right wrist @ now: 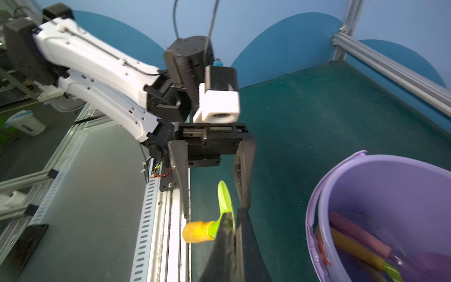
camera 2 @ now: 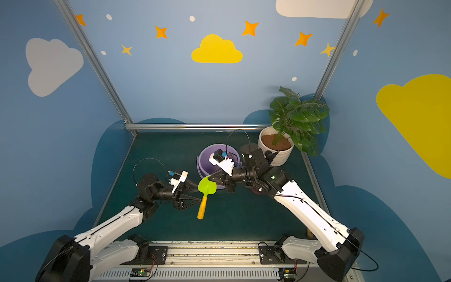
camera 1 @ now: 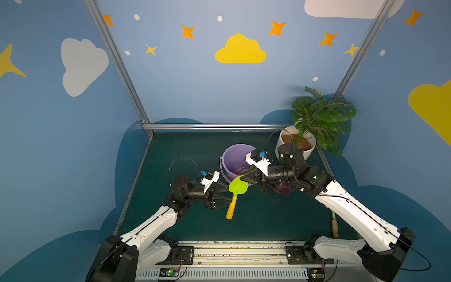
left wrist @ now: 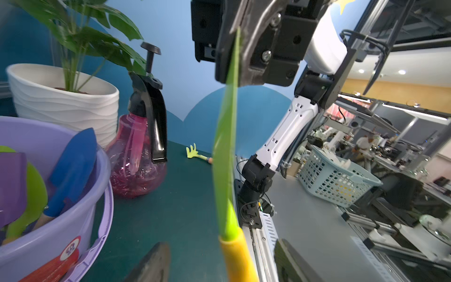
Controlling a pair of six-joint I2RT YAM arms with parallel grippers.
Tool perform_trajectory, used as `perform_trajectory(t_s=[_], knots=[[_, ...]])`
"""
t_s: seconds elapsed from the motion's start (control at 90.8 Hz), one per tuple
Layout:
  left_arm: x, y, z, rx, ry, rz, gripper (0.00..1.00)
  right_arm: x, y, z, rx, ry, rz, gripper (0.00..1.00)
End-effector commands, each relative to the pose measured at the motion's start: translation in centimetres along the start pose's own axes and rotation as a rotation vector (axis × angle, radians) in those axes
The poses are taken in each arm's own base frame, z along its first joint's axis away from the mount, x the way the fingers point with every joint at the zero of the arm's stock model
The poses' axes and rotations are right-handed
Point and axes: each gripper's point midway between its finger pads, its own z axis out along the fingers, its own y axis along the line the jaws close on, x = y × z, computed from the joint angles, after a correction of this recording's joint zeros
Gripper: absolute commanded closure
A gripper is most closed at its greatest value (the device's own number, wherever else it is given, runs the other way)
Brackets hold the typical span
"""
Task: Organize the gardening tools
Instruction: Pick up the gardening tool from the center of the board, then place the gardening tool in the container.
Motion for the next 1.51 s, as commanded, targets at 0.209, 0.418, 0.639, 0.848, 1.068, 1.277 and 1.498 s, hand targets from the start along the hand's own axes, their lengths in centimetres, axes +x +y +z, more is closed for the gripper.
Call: perform_trajectory(t_s=[0.209,0.418,0.639,0.848,1.068,1.277,1.498], knots=[[-0.3,3.3,-2.8,-0.379,-0.054,0.108,0.22,-4.8,-7.5,-4.4,0.531,-0.109,0.079,1.00],[0.3,4.4,-3.7,-0.475,-0.053,0.096,0.18,-7.5,-9.0,-6.5,0.688,-0.190,0.095,1.00],[0.5,5.3,-4.7,-0.560,-0.061,0.093,0.15,-8.0,-10.6,-6.7,0.883,-0.156,0.009,1.00],[0.8,5.6,-5.1,-0.596,-0.064,0.088,0.12,-7.0,-12.3,-4.6,0.994,-0.067,-0.038,1.00],[1.0,5.9,-5.4,-0.622,-0.059,0.082,0.11,-4.7,-14.0,-1.3,0.985,0.019,-0.017,1.00],[1.2,6.1,-5.7,-0.641,-0.059,0.084,0.10,-2.4,-15.3,1.2,0.969,0.078,0.028,1.00],[1.3,6.3,-6.0,-0.667,-0.059,0.087,0.09,0.5,-16.6,3.3,0.949,0.150,0.091,1.00]])
